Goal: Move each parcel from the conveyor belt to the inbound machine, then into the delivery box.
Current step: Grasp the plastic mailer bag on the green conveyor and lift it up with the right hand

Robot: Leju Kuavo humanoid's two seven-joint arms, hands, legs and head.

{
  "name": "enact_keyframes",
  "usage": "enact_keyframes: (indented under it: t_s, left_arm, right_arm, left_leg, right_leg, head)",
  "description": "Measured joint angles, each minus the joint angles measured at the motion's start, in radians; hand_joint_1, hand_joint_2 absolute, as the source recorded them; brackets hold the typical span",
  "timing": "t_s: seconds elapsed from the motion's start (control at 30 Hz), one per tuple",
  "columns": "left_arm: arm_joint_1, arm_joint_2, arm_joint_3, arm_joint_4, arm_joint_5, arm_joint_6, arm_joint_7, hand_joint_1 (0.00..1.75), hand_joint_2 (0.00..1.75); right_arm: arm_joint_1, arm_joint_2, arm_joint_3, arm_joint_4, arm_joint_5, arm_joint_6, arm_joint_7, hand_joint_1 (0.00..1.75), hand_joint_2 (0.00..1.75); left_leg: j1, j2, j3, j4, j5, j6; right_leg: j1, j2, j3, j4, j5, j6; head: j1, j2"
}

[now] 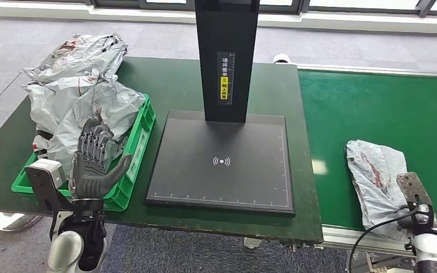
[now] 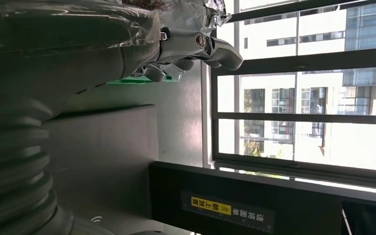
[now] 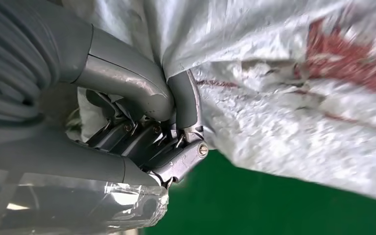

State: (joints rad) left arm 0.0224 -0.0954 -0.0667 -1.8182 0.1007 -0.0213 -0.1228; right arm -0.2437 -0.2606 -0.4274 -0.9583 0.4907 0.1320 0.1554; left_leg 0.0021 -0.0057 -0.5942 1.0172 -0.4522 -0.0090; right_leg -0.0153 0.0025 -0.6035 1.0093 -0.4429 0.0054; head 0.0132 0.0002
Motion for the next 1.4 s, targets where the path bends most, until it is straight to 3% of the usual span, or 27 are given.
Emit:
enact_keyframes:
  t_s: [0.17,0.33,0.43,0.7,1.03,1.23,1.4]
  left_arm:
    - [0.013,-0.002,0.016,-0.005,0.013,0.0,-0.027,0.0,1.75]
    - [0.032,-0.009,0.027,-0.015,0.014,0.009,-0.049,0.0,1.75]
    - [0.044,-0.012,0.03,-0.016,0.01,0.016,-0.059,0.0,1.75]
    - [0.063,-0.013,0.031,-0.025,-0.012,0.028,-0.079,0.0,1.75]
    - [0.081,-0.013,0.031,-0.032,-0.014,0.039,-0.08,0.0,1.75]
    - [0.078,-0.006,0.012,-0.026,-0.012,0.032,-0.079,0.0,1.75]
    - [0.063,0.019,-0.018,-0.012,0.003,0.032,-0.079,0.0,1.75]
  right_arm:
    - [-0.009,0.034,-0.031,-0.05,-0.321,0.099,-0.125,1.75,1.75]
    - [-0.017,0.074,-0.038,-0.167,-0.651,0.059,-0.166,1.75,1.75]
    - [-0.013,0.097,-0.038,-0.253,-0.757,0.024,-0.176,1.75,1.75]
    - [-0.016,0.132,0.001,-0.431,-0.835,-0.04,-0.204,1.75,1.75]
    - [-0.057,0.132,0.084,-0.526,-0.84,-0.097,-0.239,1.75,1.75]
    - [-0.154,0.095,0.197,-0.515,-0.822,-0.064,-0.207,1.75,1.75]
    - [-0.213,0.078,0.393,-0.446,-0.765,-0.033,-0.197,1.75,1.75]
  left_leg:
    - [0.0,0.0,0.0,0.0,0.0,0.0]
    - [0.0,0.0,0.0,0.0,0.0,0.0]
    - [0.0,-0.001,0.0,0.0,0.0,0.0]
    - [0.0,0.0,-0.001,0.0,0.0,0.0]
    - [0.0,0.0,-0.001,0.0,0.001,0.0]
    - [0.0,0.0,0.0,0.0,0.002,0.0]
    - [0.001,0.0,0.001,0.0,0.002,-0.002]
  right_leg:
    - [0.0,0.0,0.0,0.0,0.0,0.0]
    - [0.0,0.0,0.0,0.0,0.0,0.0]
    - [0.0,0.0,0.0,0.0,0.0,0.0]
    - [0.0,0.0,0.0,0.0,0.0,0.0]
    - [0.0,-0.001,0.0,0.0,0.0,0.0]
    - [0.0,-0.001,0.0,0.0,0.001,0.0]
    - [0.001,0.0,0.0,0.0,0.001,-0.001]
  head:
    - [0.0,0.0]
    - [0.0,0.0]
    - [0.0,0.0]
    - [0.0,0.0]
    - [0.0,0.0]
    - [0.0,0.0]
    - [0.0,0.0]
